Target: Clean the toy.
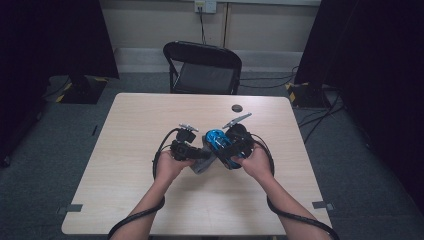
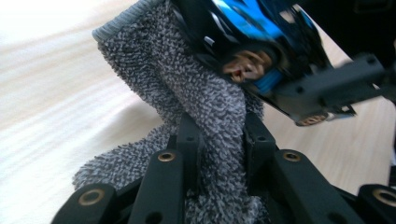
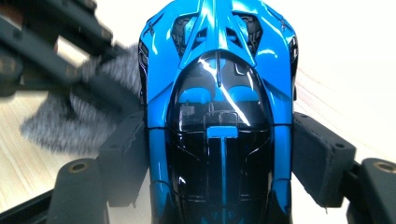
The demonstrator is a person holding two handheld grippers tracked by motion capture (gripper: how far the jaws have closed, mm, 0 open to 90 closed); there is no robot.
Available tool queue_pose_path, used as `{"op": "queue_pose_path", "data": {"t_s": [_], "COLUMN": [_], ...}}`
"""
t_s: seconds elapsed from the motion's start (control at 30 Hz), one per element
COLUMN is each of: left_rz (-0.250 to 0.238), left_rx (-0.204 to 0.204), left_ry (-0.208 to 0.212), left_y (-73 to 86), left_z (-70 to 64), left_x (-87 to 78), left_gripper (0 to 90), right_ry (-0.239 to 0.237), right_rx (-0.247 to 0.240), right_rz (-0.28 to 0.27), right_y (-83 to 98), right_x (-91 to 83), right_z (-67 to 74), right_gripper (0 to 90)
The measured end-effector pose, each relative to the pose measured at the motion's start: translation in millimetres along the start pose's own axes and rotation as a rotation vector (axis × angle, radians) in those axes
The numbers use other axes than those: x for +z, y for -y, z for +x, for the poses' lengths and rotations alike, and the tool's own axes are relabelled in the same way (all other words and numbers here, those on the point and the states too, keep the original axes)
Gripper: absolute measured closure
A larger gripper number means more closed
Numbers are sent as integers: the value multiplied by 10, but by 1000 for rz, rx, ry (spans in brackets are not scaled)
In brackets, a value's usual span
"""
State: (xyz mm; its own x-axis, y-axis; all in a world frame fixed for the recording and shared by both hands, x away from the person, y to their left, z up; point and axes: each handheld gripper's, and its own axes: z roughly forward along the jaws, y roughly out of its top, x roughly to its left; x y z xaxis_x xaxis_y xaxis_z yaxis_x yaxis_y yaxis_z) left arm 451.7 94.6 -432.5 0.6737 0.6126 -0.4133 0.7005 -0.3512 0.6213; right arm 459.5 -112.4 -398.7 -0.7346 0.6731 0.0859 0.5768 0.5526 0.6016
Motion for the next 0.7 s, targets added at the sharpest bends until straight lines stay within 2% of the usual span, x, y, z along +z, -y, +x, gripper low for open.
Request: {"op": "queue_pose_path", "data": {"t_s": [0.27, 0.5, 0.63, 0.7], "left_rz": [54, 111, 122, 126], "left_rx": [39, 72, 87, 94], "left_ry": [35, 83, 94, 81], "left_y": [104, 205, 239, 242], "left_z": [-153, -286, -320, -313], "left_x": [176, 332, 304, 241], "left_gripper": [732, 731, 730, 730], "right_ry": [8, 11, 15, 11], "right_rx": [9, 24, 27, 29], "right_rz": [6, -1, -1, -1], "right_y": [-64, -105, -109, -108], "right_x": [38, 59, 44, 31], "right_z": [-1, -11, -22, -28], "right_gripper": [274, 274, 274, 274]}}
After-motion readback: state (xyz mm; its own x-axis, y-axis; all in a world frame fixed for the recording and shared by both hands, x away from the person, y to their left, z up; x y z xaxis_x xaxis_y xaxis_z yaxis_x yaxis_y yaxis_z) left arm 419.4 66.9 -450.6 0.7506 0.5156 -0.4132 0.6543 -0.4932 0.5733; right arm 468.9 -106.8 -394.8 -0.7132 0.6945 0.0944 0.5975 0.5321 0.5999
